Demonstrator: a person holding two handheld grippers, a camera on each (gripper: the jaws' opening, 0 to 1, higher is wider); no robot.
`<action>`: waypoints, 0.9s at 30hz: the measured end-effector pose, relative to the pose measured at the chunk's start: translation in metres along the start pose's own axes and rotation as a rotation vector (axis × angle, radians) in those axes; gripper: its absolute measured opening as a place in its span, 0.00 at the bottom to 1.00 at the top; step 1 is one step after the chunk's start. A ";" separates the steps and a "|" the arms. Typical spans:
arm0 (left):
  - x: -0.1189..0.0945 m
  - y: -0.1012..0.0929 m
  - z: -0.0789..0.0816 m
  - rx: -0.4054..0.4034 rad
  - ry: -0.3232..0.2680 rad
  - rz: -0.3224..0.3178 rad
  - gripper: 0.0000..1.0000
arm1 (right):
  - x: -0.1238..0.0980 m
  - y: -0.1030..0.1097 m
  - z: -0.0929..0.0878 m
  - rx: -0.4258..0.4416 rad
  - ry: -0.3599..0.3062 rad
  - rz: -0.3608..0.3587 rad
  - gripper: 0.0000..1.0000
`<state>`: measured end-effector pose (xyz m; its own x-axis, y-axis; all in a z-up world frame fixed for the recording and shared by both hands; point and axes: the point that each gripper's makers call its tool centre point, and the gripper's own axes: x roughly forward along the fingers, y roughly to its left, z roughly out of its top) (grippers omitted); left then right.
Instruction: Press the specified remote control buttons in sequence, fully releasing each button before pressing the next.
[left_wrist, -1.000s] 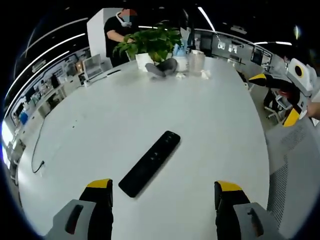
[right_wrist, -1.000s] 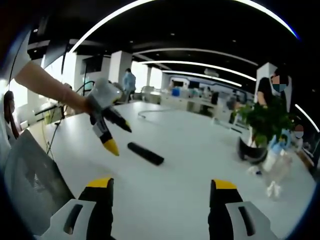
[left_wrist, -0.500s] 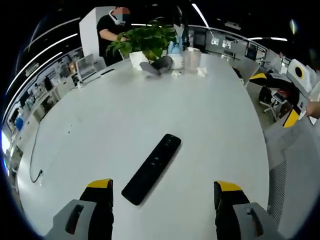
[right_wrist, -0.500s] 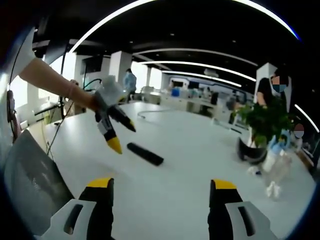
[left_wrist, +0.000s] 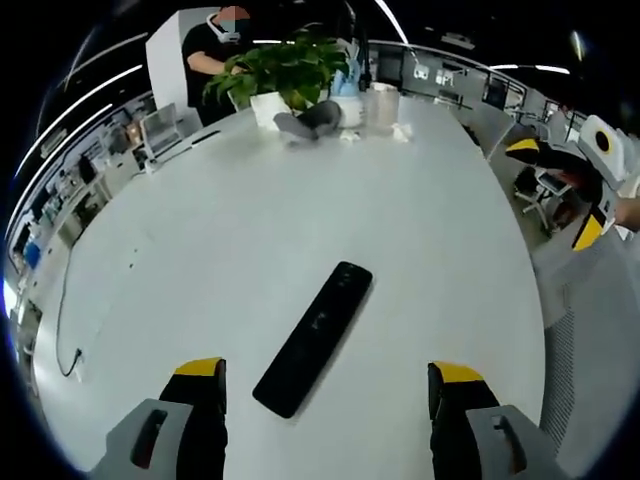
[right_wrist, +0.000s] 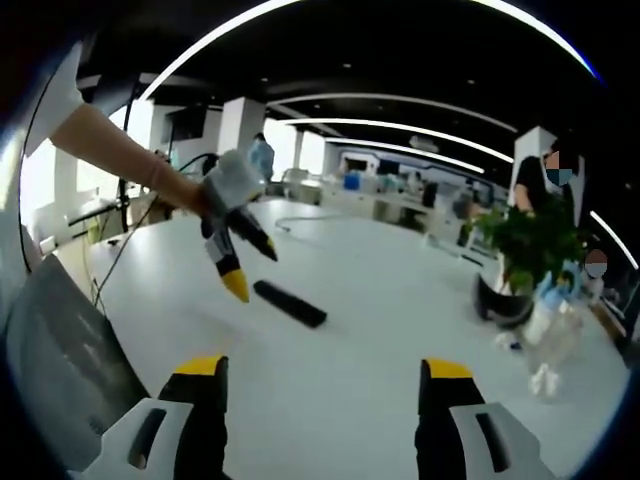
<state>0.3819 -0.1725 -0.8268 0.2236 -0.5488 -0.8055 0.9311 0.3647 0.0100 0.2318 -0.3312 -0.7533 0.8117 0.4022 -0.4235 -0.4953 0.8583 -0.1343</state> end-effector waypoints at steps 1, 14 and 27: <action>0.001 0.001 0.000 0.001 0.001 -0.001 0.86 | 0.000 0.000 0.000 -0.001 0.002 0.000 0.77; 0.015 0.013 -0.010 0.043 0.110 -0.061 0.79 | 0.002 0.003 -0.004 -0.016 0.027 0.010 0.76; 0.024 0.015 -0.017 0.107 0.204 -0.094 0.78 | 0.001 0.003 -0.002 -0.014 0.028 0.006 0.76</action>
<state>0.3960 -0.1677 -0.8560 0.0816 -0.4099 -0.9085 0.9727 0.2313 -0.0170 0.2305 -0.3289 -0.7563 0.7996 0.3985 -0.4492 -0.5050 0.8511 -0.1439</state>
